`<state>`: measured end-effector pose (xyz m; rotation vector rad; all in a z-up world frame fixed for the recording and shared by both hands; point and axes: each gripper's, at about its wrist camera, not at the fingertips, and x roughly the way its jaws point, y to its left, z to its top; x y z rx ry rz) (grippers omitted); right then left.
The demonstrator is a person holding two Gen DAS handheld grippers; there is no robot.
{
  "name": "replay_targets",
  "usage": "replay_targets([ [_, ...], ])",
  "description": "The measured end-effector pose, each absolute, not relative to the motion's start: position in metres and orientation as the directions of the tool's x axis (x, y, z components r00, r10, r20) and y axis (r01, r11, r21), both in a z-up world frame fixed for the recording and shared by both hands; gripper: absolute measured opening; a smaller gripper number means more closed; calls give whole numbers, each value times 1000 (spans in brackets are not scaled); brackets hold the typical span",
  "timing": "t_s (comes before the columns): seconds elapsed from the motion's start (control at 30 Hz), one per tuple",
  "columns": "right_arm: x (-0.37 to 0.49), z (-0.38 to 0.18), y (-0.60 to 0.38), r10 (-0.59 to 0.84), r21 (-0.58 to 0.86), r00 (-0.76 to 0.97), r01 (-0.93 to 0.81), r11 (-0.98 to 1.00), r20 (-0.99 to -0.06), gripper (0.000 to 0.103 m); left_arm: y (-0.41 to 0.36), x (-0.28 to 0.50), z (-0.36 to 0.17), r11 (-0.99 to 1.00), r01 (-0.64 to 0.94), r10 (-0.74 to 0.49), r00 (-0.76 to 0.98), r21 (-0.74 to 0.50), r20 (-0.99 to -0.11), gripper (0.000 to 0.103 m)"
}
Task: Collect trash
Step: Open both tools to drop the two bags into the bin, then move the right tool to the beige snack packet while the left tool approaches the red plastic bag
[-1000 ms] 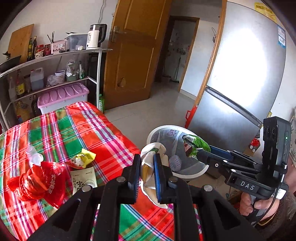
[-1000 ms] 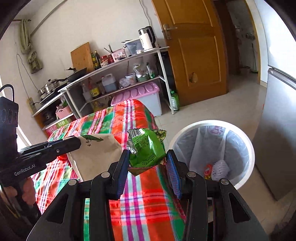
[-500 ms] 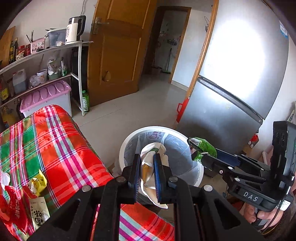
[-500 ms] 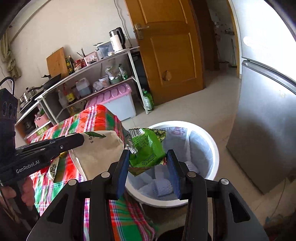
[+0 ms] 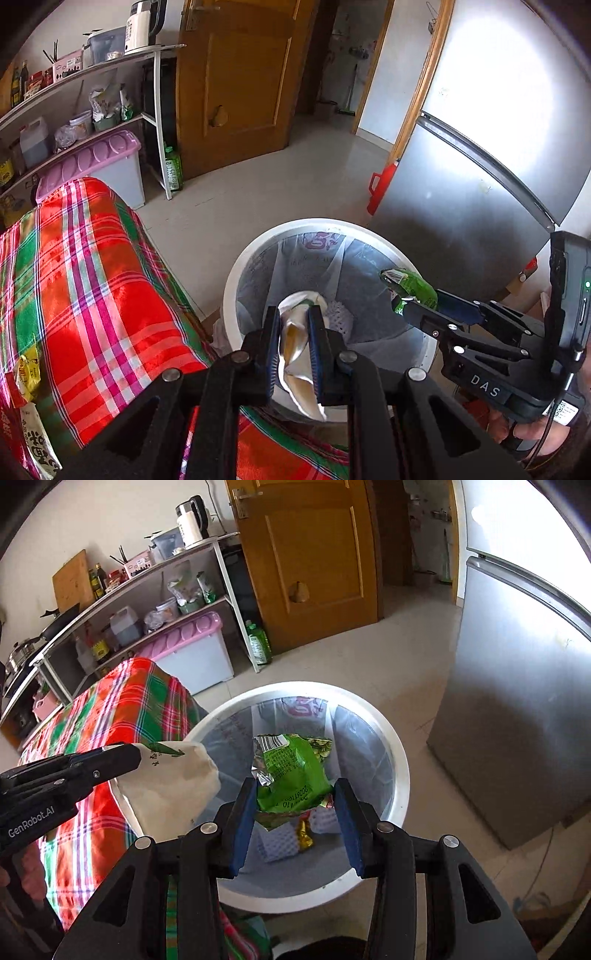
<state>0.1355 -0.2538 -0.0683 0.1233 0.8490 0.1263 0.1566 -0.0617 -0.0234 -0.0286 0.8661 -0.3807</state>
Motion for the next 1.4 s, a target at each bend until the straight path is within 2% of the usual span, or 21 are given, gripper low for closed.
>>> replay_targets([
  [0.07, 139, -73, -254, 150, 153, 645, -53, 987, -750, 48, -62, 158, -24, 938, 305, -322, 586, -166, -744, 40],
  [0.1, 139, -75, -254, 148, 153, 641, -49, 987, -753, 50, -62, 158, -24, 940, 302, -317, 591, -161, -742, 44],
  [0.17, 140, -77, -254, 138, 151, 640, -36, 988, -756, 51, -60, 158, -23, 939, 301, -322, 589, -169, -741, 44],
  [0.27, 140, -76, -255, 136, 154, 645, -29, 988, -752, 54, -59, 156, -21, 944, 291, -307, 595, -157, -743, 60],
  [0.53, 126, -61, -249, 142, 160, 681, -36, 986, -719, 55, -40, 140, -7, 941, 281, -327, 618, -188, -715, 64],
  [0.63, 119, -52, -243, 159, 174, 697, -51, 984, -699, 55, -30, 128, 0, 954, 262, -289, 653, -149, -701, 69],
  [0.73, 111, -44, -233, 181, 181, 711, -77, 980, -680, 55, -12, 118, 8, 954, 246, -296, 664, -174, -686, 70],
  [1.0, 95, -31, -185, 272, 197, 710, -189, 962, -650, 55, 45, 84, 19, 979, 145, -205, 731, -145, -651, 76],
  [1.4, 81, -28, -100, 402, 196, 651, -368, 909, -644, 56, 139, 35, 12, 986, -43, -73, 755, -160, -652, 79],
])
